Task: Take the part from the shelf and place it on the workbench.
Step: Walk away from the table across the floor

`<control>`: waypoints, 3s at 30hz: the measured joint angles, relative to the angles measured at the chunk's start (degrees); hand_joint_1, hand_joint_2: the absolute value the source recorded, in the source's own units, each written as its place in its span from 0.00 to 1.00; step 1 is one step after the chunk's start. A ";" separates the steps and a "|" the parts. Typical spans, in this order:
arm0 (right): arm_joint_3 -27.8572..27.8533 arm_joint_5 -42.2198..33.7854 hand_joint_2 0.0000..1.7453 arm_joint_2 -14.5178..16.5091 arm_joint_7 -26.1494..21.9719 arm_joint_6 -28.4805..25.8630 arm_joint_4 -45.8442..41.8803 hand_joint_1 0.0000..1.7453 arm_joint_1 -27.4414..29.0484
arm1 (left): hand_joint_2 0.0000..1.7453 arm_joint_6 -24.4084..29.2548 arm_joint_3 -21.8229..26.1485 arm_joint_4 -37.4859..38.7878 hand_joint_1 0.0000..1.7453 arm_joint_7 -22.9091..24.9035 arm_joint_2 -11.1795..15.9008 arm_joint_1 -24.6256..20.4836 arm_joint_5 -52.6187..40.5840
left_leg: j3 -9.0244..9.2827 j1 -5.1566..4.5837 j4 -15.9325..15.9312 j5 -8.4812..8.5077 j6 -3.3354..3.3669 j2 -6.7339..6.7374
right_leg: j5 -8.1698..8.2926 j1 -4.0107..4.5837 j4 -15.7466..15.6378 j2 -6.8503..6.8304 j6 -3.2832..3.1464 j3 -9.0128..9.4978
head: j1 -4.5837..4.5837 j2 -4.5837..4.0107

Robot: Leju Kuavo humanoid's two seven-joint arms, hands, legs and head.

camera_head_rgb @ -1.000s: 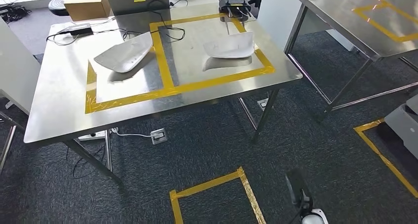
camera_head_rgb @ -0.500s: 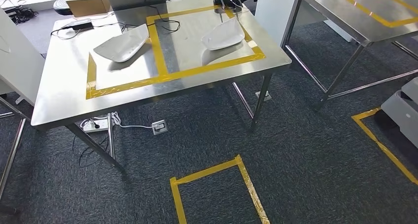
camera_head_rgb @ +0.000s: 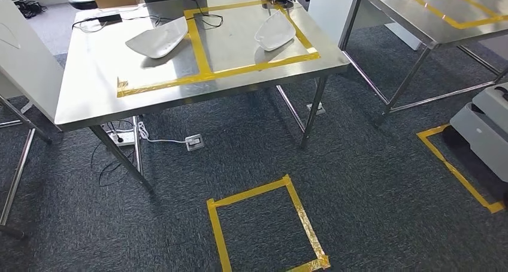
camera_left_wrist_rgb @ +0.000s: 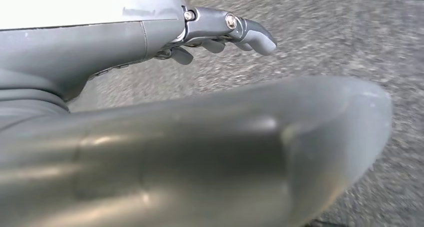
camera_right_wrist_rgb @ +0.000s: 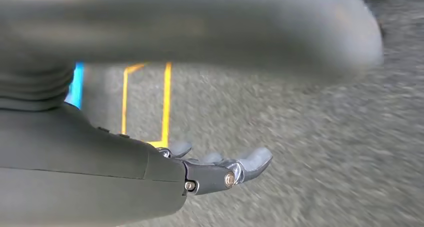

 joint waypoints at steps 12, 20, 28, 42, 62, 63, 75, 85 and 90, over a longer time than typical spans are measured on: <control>-0.49 -2.24 1.00 5.04 0.40 -1.00 0.63 0.00 -0.49 | 0.00 1.13 -0.21 -0.13 0.00 2.65 1.47 1.48 0.56 | -4.53 0.42 15.10 -9.22 -3.28 -0.43 | 3.83 0.92 -11.63 -0.03 -4.15 0.84 | -0.48 0.00; -4.67 -6.48 1.00 5.22 5.33 -6.15 0.75 0.00 -0.66 | 0.00 1.74 -0.21 -0.46 0.00 5.19 3.04 2.60 0.22 | 8.58 -0.24 -0.86 -6.93 -1.42 -0.48 | 8.03 0.92 -10.05 -0.57 -2.14 -3.75 | -0.71 0.00; -5.82 -5.51 1.00 5.23 3.40 -3.48 0.78 0.00 -0.60 | 0.00 0.98 -0.28 -0.49 0.00 1.08 3.00 2.16 -0.36 | 2.25 0.14 -0.81 -1.21 0.16 0.28 | -3.38 0.32 6.16 0.14 -0.17 -6.68 | -0.62 0.00; -6.41 -4.86 1.00 3.92 -0.89 -2.64 0.80 0.00 -0.95 | 0.00 0.26 -0.61 -0.13 0.00 4.09 1.25 2.02 0.85 | -4.85 0.49 14.05 -8.97 -3.32 -0.32 | 3.62 0.80 -11.72 -0.06 -4.18 1.37 | -1.07 0.00; -6.08 -2.48 1.00 0.33 0.92 -0.51 0.78 0.00 -0.47 | 0.00 0.18 -0.48 0.25 0.00 3.70 -1.16 1.41 0.97 | 0.61 0.22 -0.13 -0.24 -0.43 0.08 | 0.45 0.12 -5.01 0.24 -0.57 1.75 | -0.67 0.00; -6.09 -2.58 1.00 0.29 0.68 -0.37 0.78 0.00 -0.54 | 0.25 -0.12 -0.48 0.25 0.00 3.58 -1.15 1.03 1.20 | 0.24 0.17 0.02 0.07 -0.77 0.06 | 0.24 0.24 -8.43 0.29 -0.84 3.85 | -0.67 0.00; -4.24 -3.74 1.00 -0.11 -2.50 0.75 -0.73 0.00 -0.19 | 1.00 -2.47 -5.64 0.54 0.00 4.89 -1.38 4.18 5.13 | -2.45 0.36 13.81 -8.09 -3.39 -0.32 | 2.83 0.40 -11.34 0.19 -3.49 1.49 | -0.90 0.00; 1.86 -10.14 1.00 -0.58 -3.44 0.47 -4.37 0.00 0.62 | 0.00 -1.89 -17.30 0.25 0.00 3.72 -0.43 8.38 19.60 | 5.89 -0.13 -0.64 -4.91 -1.27 -0.49 | 3.82 0.68 -10.80 0.12 -2.99 0.42 | -0.66 0.00; 5.27 -13.42 0.25 -0.82 -3.94 0.36 -5.30 0.00 2.16 | 0.00 -1.62 -23.56 -1.03 0.00 3.07 0.30 9.36 26.99 | 5.36 -0.26 -0.24 -4.64 -0.82 -0.41 | 4.62 0.55 -11.02 0.20 -1.76 0.24 | -0.66 0.00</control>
